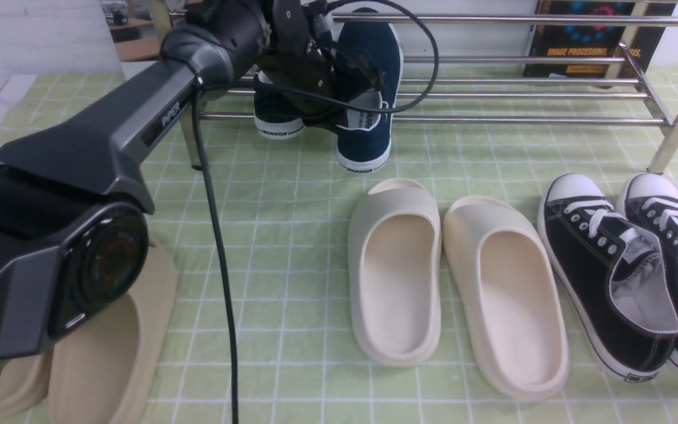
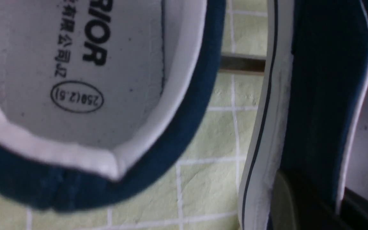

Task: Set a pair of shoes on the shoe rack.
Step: Use the left arm to put a shoe into the shoe rack

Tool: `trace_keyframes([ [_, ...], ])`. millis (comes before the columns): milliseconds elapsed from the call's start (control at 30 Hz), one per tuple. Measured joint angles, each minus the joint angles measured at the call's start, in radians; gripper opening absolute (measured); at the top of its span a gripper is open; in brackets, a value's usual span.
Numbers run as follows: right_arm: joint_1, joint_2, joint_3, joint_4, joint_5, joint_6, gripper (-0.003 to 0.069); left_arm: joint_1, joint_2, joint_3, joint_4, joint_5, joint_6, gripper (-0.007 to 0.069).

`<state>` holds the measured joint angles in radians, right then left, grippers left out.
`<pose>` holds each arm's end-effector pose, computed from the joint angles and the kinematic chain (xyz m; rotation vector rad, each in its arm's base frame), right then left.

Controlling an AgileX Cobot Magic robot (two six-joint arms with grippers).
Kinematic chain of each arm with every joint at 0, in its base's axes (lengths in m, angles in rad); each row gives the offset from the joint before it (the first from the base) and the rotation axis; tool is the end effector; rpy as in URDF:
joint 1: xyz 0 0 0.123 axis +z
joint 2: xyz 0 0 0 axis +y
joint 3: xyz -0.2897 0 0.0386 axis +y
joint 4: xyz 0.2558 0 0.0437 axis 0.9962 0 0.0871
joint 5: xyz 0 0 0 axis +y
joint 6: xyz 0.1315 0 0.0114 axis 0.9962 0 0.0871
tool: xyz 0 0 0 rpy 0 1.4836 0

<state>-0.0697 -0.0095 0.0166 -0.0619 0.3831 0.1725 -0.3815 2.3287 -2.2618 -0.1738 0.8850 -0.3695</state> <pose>0.0916 -0.0095 0.1613 0.1887 1.8635 0.0096 0.5232 -0.2289 0.2344 -0.0606 2.4937 -0.5405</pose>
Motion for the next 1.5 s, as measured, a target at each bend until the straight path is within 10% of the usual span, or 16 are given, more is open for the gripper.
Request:
trace_keyframes([
  [467,0.0,0.0,0.0,0.0,0.0,0.0,0.0239,0.0,0.024,-0.004,0.018,-0.071,0.001,0.0021],
  [967,0.0,0.0,-0.001,0.0,0.0,0.0,0.0239,0.0,-0.067,-0.015,0.04,-0.036,0.004,0.0302],
  [1500,0.0,0.0,-0.001,0.0,0.0,0.0,0.0239,-0.098,-0.035,-0.022,-0.032,0.273,0.226,-0.0013],
])
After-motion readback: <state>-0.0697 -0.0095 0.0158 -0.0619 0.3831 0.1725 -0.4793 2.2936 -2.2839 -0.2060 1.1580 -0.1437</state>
